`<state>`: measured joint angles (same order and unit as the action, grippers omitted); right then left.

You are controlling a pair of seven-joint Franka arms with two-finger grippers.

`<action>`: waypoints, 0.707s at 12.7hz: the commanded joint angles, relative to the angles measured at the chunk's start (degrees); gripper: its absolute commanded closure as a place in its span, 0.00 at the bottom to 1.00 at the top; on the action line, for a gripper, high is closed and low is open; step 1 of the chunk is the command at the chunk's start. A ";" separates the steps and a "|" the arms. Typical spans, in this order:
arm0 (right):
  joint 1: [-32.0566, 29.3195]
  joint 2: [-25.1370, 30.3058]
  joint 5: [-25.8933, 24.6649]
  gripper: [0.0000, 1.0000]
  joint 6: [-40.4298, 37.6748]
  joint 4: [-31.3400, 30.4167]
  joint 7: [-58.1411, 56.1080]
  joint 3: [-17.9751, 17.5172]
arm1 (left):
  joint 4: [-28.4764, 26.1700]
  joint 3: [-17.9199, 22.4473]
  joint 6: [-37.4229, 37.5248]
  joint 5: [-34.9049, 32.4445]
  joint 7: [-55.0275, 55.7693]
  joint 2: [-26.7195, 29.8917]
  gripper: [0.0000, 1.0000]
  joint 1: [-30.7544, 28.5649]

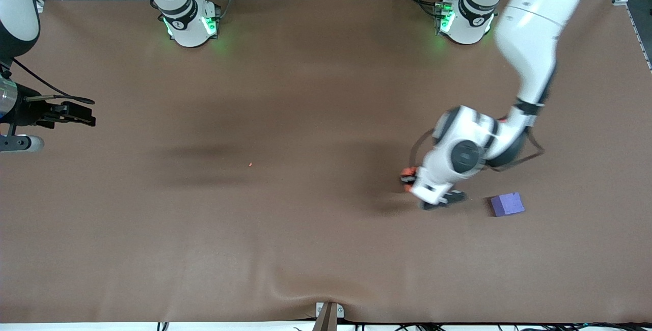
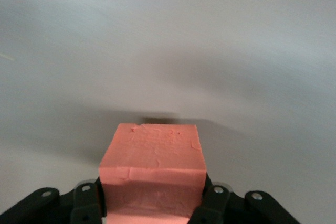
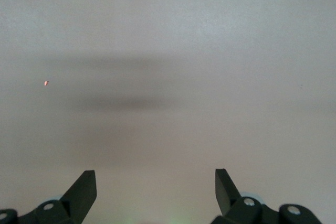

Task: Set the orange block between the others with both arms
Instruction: 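Carry the orange cube with the left gripper between the pink and blue cubes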

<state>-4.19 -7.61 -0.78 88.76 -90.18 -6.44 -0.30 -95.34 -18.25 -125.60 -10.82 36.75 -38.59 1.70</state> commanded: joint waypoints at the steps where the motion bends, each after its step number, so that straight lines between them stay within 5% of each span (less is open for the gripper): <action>1: -0.65 0.93 0.60 0.00 0.36 -0.44 -0.68 -0.49 | -2.30 -0.82 3.16 -3.94 -6.14 1.50 0.95 -6.69; 9: -1.53 0.23 0.95 0.00 0.72 0.97 -0.94 -0.49 | -14.51 -0.91 3.09 -5.88 -14.93 9.50 0.94 -13.90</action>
<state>-4.33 -7.61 -0.78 89.61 -89.66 -6.44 -0.09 -105.35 -18.46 -121.75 -15.52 24.67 -32.32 -9.25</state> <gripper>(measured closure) 0.000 0.414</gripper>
